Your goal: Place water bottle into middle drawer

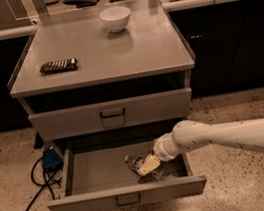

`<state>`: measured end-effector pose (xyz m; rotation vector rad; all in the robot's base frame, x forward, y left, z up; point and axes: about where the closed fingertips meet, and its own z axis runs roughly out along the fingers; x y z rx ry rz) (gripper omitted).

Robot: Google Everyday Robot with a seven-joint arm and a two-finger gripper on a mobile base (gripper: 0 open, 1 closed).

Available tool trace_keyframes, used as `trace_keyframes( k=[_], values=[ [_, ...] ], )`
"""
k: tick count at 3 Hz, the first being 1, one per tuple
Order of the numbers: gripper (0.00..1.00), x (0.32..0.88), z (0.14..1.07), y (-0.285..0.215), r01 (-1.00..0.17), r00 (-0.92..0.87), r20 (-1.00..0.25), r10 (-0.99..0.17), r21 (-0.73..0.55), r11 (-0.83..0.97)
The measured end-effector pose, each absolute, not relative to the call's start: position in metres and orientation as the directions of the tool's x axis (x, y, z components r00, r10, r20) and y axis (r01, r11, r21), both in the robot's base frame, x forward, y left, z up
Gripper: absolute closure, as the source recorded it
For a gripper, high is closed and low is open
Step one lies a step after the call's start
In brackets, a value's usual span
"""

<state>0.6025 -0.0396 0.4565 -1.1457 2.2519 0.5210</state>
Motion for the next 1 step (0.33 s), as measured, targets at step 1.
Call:
trace_keyframes(
  k=[1],
  values=[
    [0.0,0.6025,0.4565,-0.0396,-0.823,-0.482,-0.631,-0.608,0.089,0.561]
  ],
)
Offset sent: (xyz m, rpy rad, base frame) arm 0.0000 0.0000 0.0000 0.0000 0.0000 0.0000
